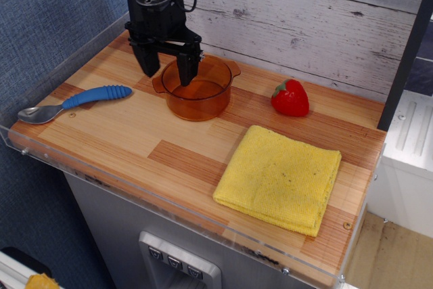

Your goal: Move the container straight down to the bottom of the table

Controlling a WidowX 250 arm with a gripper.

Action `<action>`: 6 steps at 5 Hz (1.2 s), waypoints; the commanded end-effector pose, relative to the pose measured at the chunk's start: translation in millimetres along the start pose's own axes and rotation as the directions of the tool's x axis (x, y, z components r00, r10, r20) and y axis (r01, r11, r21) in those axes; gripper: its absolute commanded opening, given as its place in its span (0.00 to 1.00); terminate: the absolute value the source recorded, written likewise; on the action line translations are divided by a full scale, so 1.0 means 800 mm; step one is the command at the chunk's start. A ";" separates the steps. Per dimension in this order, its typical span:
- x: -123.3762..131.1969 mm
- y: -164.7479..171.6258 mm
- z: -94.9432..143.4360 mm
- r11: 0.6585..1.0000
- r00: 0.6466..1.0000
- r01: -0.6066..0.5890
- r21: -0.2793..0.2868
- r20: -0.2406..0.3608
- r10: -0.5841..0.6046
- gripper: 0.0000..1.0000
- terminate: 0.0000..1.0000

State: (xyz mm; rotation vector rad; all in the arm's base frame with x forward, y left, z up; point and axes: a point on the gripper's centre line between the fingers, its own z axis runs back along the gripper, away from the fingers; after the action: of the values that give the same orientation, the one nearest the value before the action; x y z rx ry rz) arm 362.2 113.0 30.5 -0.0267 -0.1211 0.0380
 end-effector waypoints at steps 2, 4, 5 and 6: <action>0.006 -0.001 0.012 1.000 0.999 -0.007 0.000 0.034 0.007 0.00 0.00; -0.006 0.009 0.034 0.995 0.994 -0.098 -0.016 0.037 0.099 0.00 0.00; -0.022 0.011 0.050 0.985 0.984 -0.174 -0.006 0.023 0.175 0.00 0.00; -0.043 0.015 0.061 0.966 0.967 -0.255 -0.037 0.014 0.256 0.00 0.00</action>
State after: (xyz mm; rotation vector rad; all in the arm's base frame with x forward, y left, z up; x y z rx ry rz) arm 315.0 124.6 54.8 -0.0931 -0.0752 0.3010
